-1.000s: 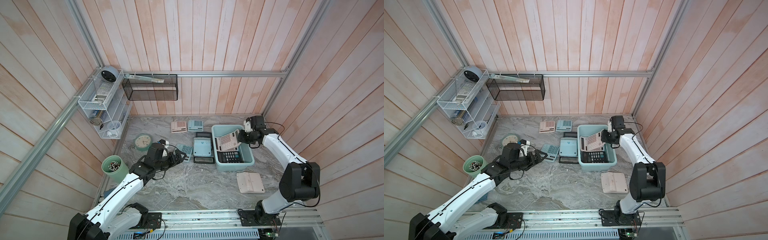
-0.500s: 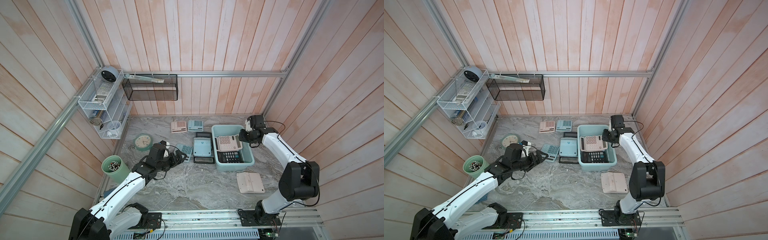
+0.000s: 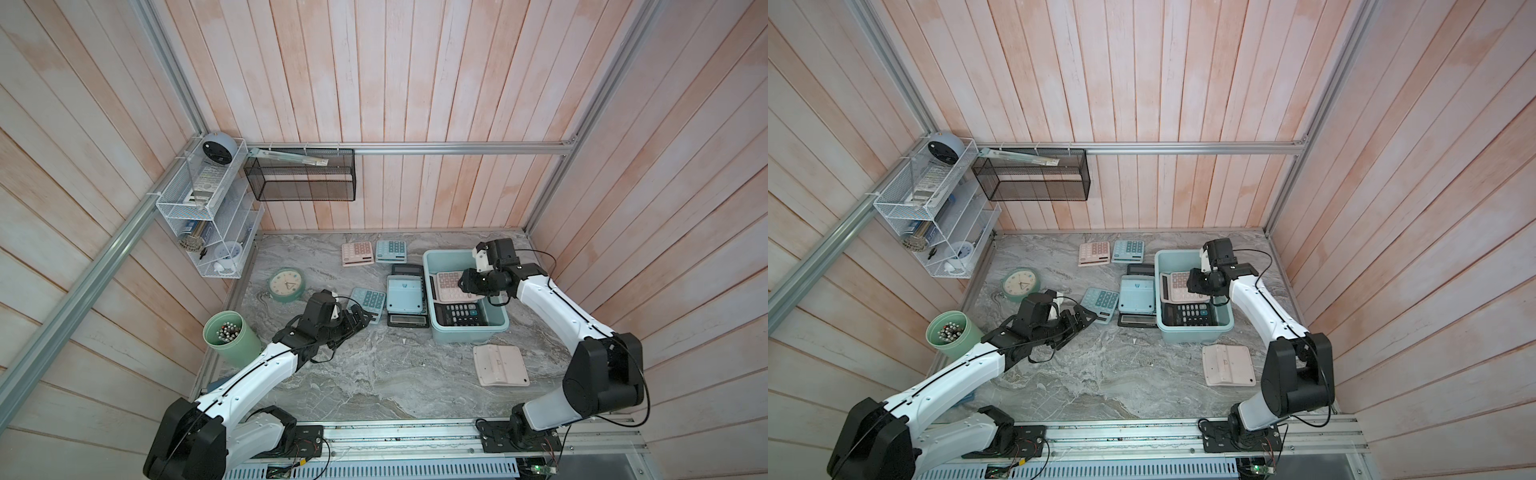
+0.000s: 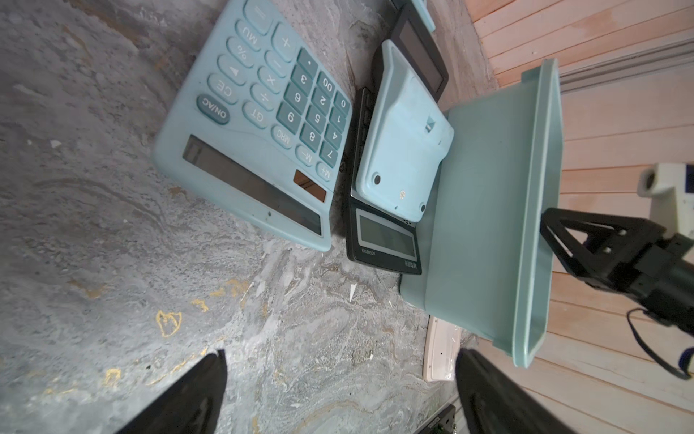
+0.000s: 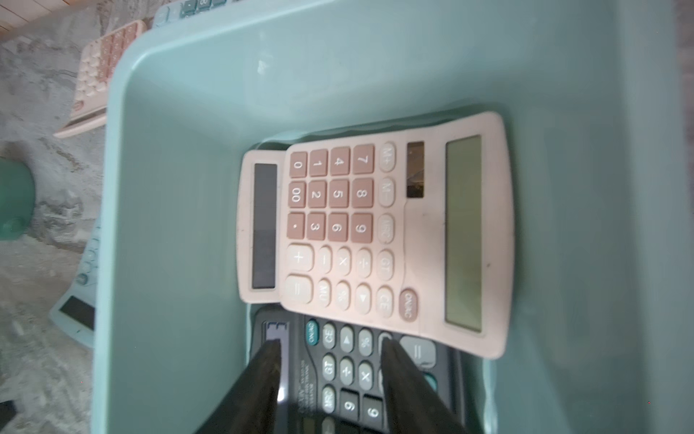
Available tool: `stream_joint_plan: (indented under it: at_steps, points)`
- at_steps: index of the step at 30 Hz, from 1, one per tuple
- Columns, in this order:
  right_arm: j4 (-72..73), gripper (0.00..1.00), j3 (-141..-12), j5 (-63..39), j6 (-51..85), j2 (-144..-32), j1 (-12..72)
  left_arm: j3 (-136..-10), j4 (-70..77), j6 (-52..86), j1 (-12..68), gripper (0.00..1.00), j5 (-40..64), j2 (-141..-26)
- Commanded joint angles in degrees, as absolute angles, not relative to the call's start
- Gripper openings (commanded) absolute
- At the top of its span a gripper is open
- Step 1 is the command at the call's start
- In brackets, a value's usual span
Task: Put the calculator in the storage box
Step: Place the calculator in the storage box.
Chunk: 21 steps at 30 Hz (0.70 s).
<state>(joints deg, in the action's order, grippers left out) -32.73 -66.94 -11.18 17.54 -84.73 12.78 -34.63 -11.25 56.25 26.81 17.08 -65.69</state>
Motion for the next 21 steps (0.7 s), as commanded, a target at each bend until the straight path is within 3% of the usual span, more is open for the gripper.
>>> stream_joint_plan:
  at_steps: [1,9,17,21]
  points:
    - [-30.2,0.59,-64.3,-15.9,19.2,-77.2,14.8,-31.6,-2.2,62.7,26.9,1.0,17.0,-68.2]
    - [-35.1,0.67,-63.5,-17.6,18.9,-70.0,15.0,-32.9,-4.4,60.7,21.3,0.93,15.3,-73.4]
    - [-35.2,0.67,-61.0,-21.5,20.0,-66.2,14.9,-36.9,-7.0,56.2,14.5,0.74,20.1,-78.8]
    - [-35.7,0.68,-61.0,-22.7,19.9,-65.5,15.0,-36.9,-0.8,59.7,14.3,0.68,25.7,-82.8]
